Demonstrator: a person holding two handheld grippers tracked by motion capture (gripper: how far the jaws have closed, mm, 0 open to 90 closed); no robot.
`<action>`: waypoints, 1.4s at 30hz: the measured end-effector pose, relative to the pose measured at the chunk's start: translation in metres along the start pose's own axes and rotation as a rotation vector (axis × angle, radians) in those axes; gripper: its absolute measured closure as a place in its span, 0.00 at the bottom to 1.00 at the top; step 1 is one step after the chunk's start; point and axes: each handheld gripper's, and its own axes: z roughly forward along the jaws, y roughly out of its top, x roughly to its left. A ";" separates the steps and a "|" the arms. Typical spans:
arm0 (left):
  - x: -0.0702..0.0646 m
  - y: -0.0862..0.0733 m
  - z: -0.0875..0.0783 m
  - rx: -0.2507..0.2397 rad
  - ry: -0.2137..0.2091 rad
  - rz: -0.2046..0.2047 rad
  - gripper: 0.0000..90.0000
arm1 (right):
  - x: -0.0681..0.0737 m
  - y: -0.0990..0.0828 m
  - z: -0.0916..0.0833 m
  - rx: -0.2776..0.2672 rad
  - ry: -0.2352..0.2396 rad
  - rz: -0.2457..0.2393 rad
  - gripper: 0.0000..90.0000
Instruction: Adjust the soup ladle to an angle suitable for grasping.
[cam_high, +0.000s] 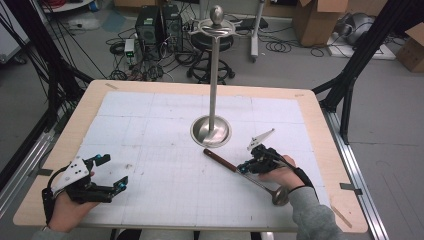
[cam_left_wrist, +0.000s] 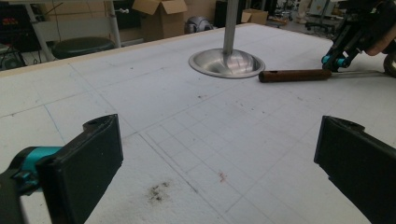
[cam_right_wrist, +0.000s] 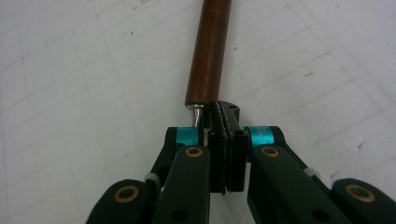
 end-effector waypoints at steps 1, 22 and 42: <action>0.000 0.000 0.000 0.001 -0.001 0.001 0.02 | 0.001 0.000 0.000 0.003 0.002 0.001 1.00; 0.000 0.000 0.001 0.002 -0.001 0.001 0.02 | 0.021 0.015 0.007 0.045 0.006 -0.085 1.00; 0.000 0.000 0.001 -0.001 -0.002 0.003 0.02 | 0.042 0.031 0.027 0.078 0.029 -0.164 1.00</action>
